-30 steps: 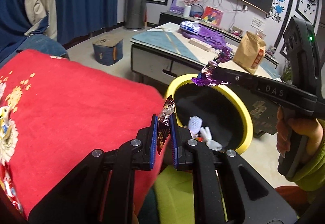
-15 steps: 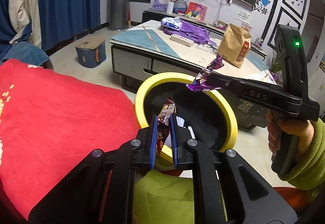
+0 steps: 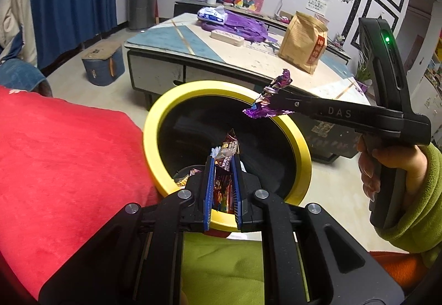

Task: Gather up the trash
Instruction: 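Open both tools to drop the wrappers into the bin, then move both tools back over the bed toward the yellow snack bag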

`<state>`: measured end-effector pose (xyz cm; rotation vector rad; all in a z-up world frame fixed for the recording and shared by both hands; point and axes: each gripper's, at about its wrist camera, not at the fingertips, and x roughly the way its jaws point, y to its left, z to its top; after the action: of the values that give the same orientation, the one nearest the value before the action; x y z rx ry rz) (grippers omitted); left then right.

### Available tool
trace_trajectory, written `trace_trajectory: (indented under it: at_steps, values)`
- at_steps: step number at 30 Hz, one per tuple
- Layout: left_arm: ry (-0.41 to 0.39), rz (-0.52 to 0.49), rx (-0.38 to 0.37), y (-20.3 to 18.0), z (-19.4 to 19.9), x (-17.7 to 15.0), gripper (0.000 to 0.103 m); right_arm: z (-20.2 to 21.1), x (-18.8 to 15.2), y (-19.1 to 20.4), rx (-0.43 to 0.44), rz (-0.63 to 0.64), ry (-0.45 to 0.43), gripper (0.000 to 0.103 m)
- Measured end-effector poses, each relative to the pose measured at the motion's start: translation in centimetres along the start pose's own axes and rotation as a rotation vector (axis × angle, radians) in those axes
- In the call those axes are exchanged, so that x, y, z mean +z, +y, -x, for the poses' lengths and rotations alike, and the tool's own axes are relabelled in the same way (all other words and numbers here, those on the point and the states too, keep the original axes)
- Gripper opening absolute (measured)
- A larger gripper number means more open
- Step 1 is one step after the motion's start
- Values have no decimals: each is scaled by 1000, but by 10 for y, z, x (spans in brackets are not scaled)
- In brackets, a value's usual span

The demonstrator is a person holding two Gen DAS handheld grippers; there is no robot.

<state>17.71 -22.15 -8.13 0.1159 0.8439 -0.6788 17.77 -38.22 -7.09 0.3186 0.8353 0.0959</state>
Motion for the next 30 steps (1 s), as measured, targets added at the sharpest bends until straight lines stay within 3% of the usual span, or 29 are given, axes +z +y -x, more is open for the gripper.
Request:
trace_trajectory:
  at_steps: [8, 13, 16, 18, 21, 25, 30]
  values:
    - [28, -1, -9, 0, -16, -1, 8, -4, 0, -6, 17, -33, 12, 21]
    - [29, -1, -9, -1, -19, -1, 10, -2, 2, -11, 13, -59, 4, 31]
    - [24, -5, 4, 0, -18, -3, 31, 0, 3, -13, 10, -70, -8, 34]
    - [14, -6, 20, 1, -15, -3, 36, 2, 4, -12, 8, -73, -17, 40]
    - [0, 9, 33, 5, -9, -3, 59, 6, 4, -10, 10, -67, -30, 46]
    - [-26, 26, 42, 12, 1, -3, 85, 13, 6, 0, 21, -46, -67, 62]
    - [-66, 55, 69, 23, 18, -3, 92, 24, 10, 14, 32, -19, -112, 71]
